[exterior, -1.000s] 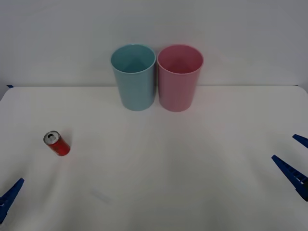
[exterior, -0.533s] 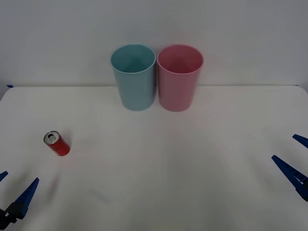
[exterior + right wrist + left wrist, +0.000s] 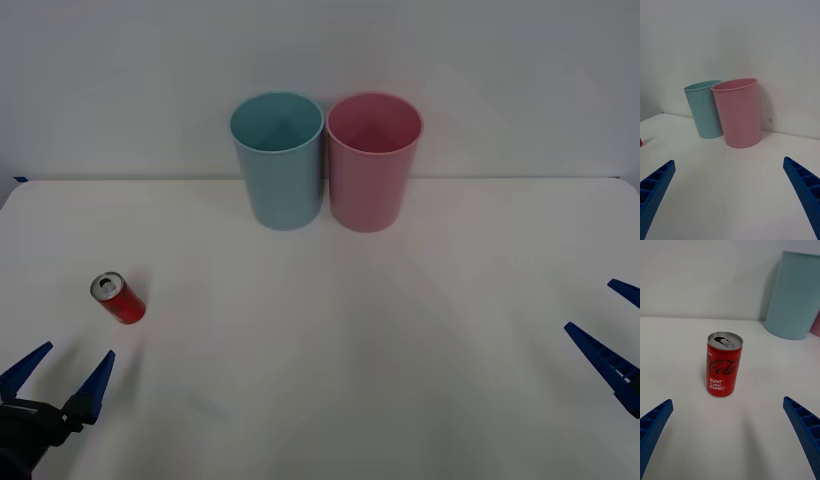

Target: Grasp the object on the table and drop it into the matching bin: aluminum can to the light blue bin, PET bottle to the pink bin.

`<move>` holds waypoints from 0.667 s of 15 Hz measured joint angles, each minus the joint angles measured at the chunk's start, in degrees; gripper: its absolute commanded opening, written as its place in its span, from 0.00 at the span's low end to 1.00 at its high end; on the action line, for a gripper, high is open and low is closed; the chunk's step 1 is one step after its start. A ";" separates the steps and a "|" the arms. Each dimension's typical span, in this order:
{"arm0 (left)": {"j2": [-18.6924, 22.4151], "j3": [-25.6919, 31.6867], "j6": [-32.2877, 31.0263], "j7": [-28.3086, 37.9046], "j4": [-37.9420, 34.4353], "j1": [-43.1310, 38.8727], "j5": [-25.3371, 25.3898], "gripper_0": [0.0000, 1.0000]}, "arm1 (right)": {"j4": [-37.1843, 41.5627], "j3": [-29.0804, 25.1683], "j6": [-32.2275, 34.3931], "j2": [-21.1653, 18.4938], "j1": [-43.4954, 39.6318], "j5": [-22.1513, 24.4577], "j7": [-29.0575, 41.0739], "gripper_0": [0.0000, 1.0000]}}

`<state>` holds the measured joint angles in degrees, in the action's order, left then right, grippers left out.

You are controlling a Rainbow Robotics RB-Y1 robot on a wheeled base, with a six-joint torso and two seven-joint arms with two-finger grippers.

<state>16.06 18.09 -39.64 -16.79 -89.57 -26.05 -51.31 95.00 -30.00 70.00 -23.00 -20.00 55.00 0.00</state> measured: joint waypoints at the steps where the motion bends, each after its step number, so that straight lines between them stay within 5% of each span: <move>1: -0.23 0.11 0.01 -0.39 1.18 1.20 -0.43 1.00 | 0.00 0.00 0.00 0.00 0.00 0.00 0.00 1.00; 10: -0.26 0.18 0.61 -3.41 12.50 12.56 -2.62 1.00 | 0.00 0.00 0.00 0.00 0.00 0.00 0.00 1.00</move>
<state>15.80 18.28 -39.04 -20.20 -77.07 -13.49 -53.93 95.00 -30.00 70.00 -23.00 -20.00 55.00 0.00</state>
